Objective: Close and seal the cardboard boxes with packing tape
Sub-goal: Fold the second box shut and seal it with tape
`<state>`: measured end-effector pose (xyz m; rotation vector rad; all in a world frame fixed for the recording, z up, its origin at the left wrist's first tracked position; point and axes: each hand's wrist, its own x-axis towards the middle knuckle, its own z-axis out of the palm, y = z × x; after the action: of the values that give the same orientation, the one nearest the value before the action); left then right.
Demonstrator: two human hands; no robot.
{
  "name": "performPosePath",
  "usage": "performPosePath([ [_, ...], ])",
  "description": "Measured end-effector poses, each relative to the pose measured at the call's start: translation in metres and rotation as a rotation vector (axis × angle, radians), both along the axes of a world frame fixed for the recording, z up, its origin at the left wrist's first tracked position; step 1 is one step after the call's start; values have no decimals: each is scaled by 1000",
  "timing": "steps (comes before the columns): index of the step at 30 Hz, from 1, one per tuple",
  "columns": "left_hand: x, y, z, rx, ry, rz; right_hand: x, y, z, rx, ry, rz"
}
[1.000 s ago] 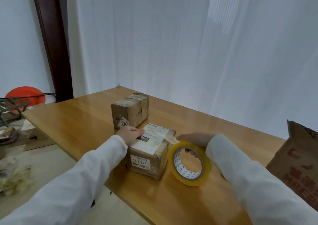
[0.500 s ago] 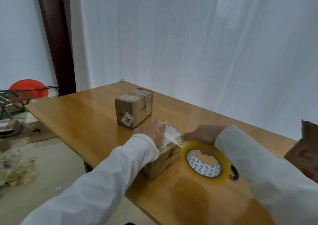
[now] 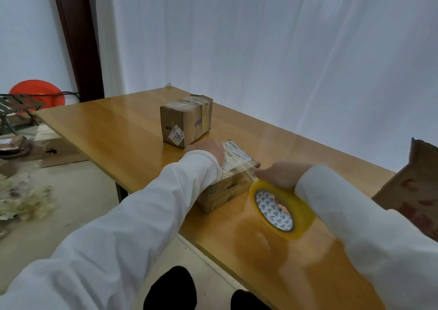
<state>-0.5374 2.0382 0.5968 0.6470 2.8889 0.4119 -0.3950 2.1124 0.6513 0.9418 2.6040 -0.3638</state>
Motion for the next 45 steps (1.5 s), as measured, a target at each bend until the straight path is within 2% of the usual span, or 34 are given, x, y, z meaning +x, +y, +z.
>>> performPosePath([
  [9, -2, -5, 5, -11, -73, -13, -6, -6, 2, 0, -68, 6],
  [16, -1, 0, 6, -24, -138, 58, -8, 7, 30, 112, -22, 6],
  [18, 0, 0, 4, -20, -136, 70, -10, 11, 26, 144, -59, -9],
  [22, 2, -6, 5, -70, -74, 31, -9, 19, 4, 31, -101, -59],
  [25, 5, -9, 7, -26, -133, 62, -3, 18, 18, -84, -30, -113],
  [26, 6, -8, 8, -19, -136, 67, -3, 17, 25, -69, -1, -98],
  [31, 12, -5, 7, 9, -113, 127, -11, -12, 58, 260, 8, 154],
  [33, 10, -4, 5, 23, -113, 141, -13, -19, 60, 305, 4, 167],
  [39, 6, -3, 8, 0, -211, 146, 1, 2, 35, 122, -98, 12],
  [45, 0, -4, 5, 44, -230, 99, 2, 11, 10, 97, -189, -24],
])
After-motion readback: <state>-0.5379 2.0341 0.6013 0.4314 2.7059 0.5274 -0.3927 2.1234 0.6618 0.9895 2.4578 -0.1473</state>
